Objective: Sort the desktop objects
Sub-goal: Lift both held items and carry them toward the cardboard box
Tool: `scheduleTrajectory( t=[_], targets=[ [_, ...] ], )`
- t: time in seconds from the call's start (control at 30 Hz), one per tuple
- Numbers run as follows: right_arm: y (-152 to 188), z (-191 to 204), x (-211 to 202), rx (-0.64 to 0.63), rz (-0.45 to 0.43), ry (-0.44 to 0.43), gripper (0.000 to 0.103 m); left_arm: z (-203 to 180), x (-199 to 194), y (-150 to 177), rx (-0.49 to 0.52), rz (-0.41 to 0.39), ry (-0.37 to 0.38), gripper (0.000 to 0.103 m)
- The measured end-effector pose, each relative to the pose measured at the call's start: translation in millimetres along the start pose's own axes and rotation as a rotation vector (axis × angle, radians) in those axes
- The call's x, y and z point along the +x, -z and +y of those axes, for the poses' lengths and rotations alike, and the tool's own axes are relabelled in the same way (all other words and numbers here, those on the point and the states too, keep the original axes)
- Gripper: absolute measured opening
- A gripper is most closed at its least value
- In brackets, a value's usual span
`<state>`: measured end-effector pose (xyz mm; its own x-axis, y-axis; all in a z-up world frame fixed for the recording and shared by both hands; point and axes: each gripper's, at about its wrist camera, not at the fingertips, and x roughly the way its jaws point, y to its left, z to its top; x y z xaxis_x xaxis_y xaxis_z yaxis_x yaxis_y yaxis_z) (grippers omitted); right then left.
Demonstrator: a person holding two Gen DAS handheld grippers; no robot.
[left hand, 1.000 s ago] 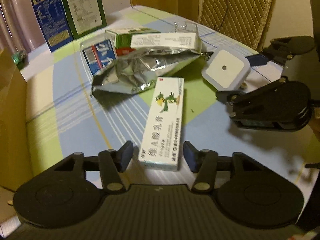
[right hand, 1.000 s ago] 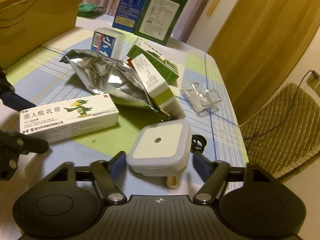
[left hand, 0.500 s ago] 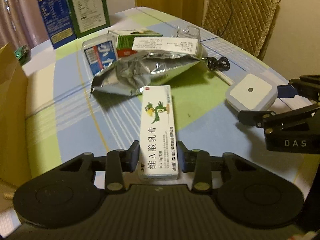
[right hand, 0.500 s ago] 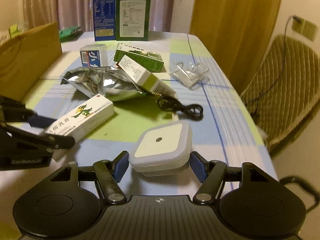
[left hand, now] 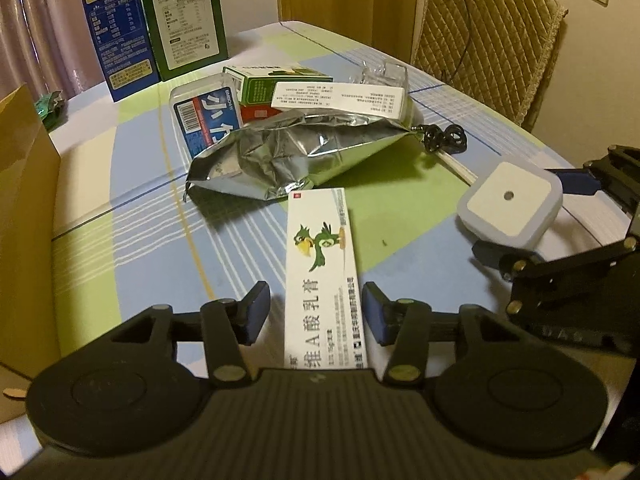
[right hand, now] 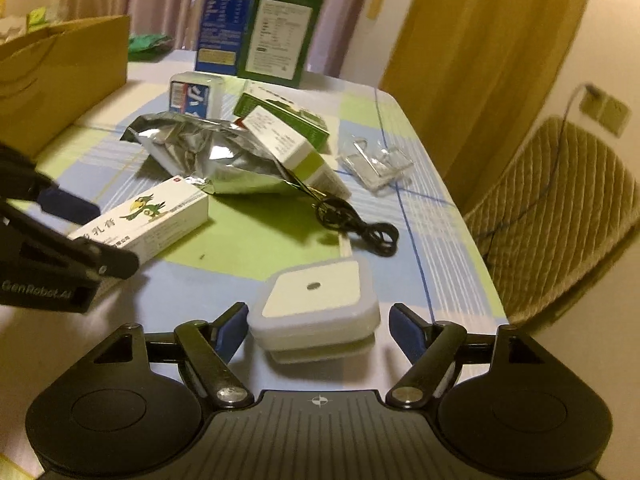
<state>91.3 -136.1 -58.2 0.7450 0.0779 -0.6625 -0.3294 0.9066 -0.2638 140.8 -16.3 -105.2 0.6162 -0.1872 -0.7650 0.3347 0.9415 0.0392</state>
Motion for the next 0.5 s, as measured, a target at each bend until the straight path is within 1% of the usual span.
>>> scheduleTrajectory(
  t=[0.27, 0.3, 0.33, 0.37, 0.4, 0.5],
  targets=[
    [-0.3, 2.6, 3.7, -0.02, -0.001, 0.0, 0.073, -3.5, 9.6, -5.2, 0.017, 0.019, 0.005, 0.044],
    [-0.4, 2.7, 3.6, -0.021, -0.001, -0.002, 0.071, -3.9, 10.2, -5.3, 0.017, 0.024, 0.003, 0.044],
    [-0.5, 2.9, 3.3, -0.021, -0.002, -0.002, 0.065, -3.9, 10.7, -5.4, 0.016, 0.027, 0.004, 0.041],
    [-0.7, 3.2, 3.2, -0.023, -0.001, 0.002, 0.063, -3.8, 10.5, -5.5, 0.014, 0.028, 0.005, 0.039],
    [-0.7, 3.3, 3.4, -0.022, 0.0, 0.003, 0.063, -3.7, 10.3, -5.5, 0.011, 0.03, 0.004, 0.035],
    [-0.8, 2.7, 3.4, -0.011, 0.001, 0.005, 0.063, -4.1, 8.6, -4.8, 0.004, 0.031, -0.005, 0.033]
  ],
)
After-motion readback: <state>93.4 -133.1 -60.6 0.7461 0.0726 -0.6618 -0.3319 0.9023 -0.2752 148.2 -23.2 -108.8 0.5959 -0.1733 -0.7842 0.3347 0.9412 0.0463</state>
